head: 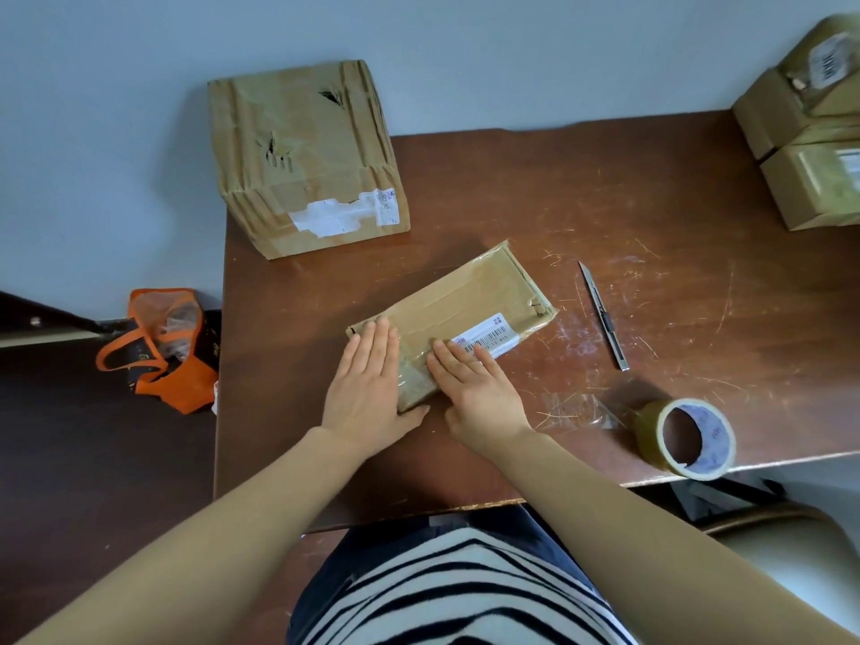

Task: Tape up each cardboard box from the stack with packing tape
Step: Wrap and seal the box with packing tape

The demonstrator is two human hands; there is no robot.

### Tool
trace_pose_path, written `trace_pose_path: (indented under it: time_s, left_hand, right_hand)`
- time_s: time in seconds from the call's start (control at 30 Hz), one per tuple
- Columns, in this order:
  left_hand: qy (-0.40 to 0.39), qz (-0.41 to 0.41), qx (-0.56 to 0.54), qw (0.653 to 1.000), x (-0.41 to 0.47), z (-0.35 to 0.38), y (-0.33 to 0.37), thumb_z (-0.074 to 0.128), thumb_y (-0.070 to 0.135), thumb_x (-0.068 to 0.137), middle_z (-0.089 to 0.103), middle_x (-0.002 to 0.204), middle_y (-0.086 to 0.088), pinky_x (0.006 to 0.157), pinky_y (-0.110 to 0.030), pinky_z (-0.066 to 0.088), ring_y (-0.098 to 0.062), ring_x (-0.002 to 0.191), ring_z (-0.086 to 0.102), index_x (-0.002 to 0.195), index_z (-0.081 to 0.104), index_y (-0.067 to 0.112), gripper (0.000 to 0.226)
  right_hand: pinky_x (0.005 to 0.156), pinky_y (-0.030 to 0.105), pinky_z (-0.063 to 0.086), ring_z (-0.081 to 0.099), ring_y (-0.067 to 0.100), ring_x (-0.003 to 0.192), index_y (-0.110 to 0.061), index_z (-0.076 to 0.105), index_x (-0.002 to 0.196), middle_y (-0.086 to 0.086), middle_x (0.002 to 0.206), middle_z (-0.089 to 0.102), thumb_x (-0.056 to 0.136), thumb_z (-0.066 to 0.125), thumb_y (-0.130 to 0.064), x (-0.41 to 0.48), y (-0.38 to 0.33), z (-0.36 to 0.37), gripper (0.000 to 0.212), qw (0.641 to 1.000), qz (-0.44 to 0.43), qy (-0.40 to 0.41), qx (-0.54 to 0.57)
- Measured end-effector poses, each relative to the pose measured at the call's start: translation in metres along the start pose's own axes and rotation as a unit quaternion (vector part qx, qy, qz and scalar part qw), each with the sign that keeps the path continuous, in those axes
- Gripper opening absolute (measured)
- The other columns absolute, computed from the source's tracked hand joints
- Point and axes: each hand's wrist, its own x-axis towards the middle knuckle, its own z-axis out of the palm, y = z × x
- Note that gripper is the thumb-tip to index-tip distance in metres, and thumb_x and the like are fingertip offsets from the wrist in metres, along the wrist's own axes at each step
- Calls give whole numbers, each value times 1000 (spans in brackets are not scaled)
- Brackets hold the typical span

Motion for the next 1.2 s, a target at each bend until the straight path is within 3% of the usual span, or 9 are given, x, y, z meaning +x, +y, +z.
trace_pose_path:
  time_s: [0.3,0.43,0.57,0.67,0.77,0.83,0.93,1.07,1.2]
  left_hand:
    - [43,67,20,997,-10,5,5,66,48,81,44,145,-18,113,-39,19,-28,134,43,137,49,0,76]
    - [59,115,9,992,-20,12,13,36,29,92,50,141,-12,115,-34,15,-23,130,50,133,55,3,52]
    - [94,150,-15,984,-25,13,11,36,15,93,55,136,-12,115,-34,14,-23,125,54,129,58,3,43]
    - [107,151,-31,982,-24,5,13,21,3,98,60,130,-13,114,-33,14,-24,121,58,125,61,1,48]
    - [99,152,-37,983,-28,7,12,35,9,90,57,135,-12,114,-33,20,-23,125,54,129,57,3,45]
    - [78,145,-65,984,-25,6,10,35,8,85,56,136,-10,109,-33,30,-22,127,52,129,58,4,49]
    - [57,98,-113,987,-24,-5,17,54,16,77,60,129,-8,93,-29,46,-24,119,57,119,64,8,44]
    - [61,32,-195,978,-16,-32,41,80,14,59,53,116,-11,67,-36,56,-34,99,57,109,62,10,54]
    - [73,139,-230,960,-8,-44,82,77,9,60,48,112,-2,67,-28,52,-25,89,58,102,66,16,44]
  right_hand:
    - [100,50,33,62,24,114,-8,67,118,7,126,64,39,83,-8,1,0,0,80,1000,-3,-21,1]
    - [100,48,34,63,22,113,-10,68,117,6,124,65,36,84,-10,1,0,-1,83,999,-2,-41,1]
    - [101,47,33,62,22,114,-9,68,117,6,125,64,40,83,-9,2,0,-3,79,998,-2,-59,1]
    - [110,46,17,51,25,128,-7,58,130,8,139,53,57,75,-5,2,-1,-7,75,996,5,-83,19]
    - [114,31,-11,21,22,145,-10,34,147,4,156,25,77,57,-3,3,2,-12,74,990,10,-116,73]
    - [114,24,-11,17,17,146,-12,33,147,3,157,24,77,48,-4,5,3,-20,72,980,26,-131,145]
    - [112,22,25,42,19,134,-15,55,134,3,140,51,69,38,-11,-2,13,-44,67,933,143,-81,319]
    - [94,30,36,49,28,112,-15,67,115,7,119,59,76,55,-23,-37,59,-74,42,930,293,63,214]
    - [100,39,33,37,34,119,-24,47,131,16,130,40,76,70,-49,-82,111,-103,65,872,481,-86,26]
